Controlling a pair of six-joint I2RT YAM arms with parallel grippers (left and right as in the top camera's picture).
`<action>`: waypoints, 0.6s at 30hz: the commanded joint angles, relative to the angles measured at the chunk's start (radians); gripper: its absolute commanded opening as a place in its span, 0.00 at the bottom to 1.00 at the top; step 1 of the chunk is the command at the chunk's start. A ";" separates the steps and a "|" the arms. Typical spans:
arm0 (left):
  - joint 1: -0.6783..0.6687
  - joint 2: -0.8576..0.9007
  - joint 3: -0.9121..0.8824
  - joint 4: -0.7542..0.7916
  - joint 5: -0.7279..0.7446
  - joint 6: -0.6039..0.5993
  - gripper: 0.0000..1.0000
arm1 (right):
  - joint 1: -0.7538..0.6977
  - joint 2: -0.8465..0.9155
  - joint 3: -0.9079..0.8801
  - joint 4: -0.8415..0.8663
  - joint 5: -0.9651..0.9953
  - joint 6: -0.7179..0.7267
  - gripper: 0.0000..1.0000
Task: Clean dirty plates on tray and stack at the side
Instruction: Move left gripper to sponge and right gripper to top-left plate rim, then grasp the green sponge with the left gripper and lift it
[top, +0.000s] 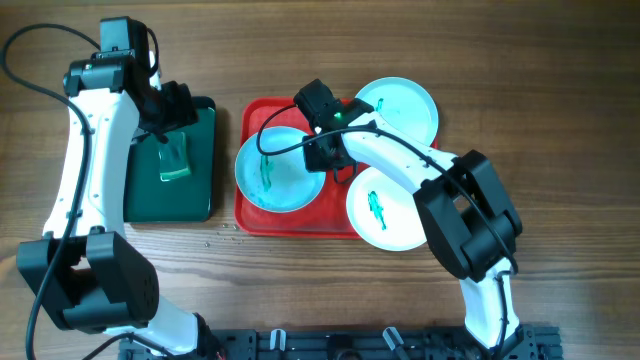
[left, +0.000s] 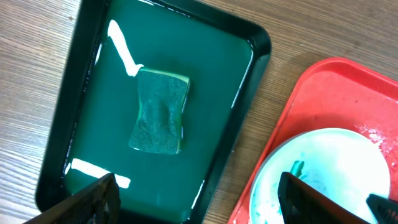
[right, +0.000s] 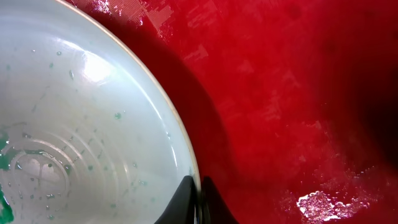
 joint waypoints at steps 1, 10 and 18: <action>0.004 0.015 -0.008 0.031 -0.095 -0.002 0.80 | 0.000 0.037 -0.014 0.007 0.024 0.010 0.04; 0.016 0.161 -0.008 0.076 -0.080 0.099 0.48 | 0.000 0.039 -0.033 0.037 0.035 0.011 0.04; 0.022 0.322 -0.008 0.064 -0.080 0.087 0.47 | 0.000 0.039 -0.034 0.046 0.035 0.011 0.04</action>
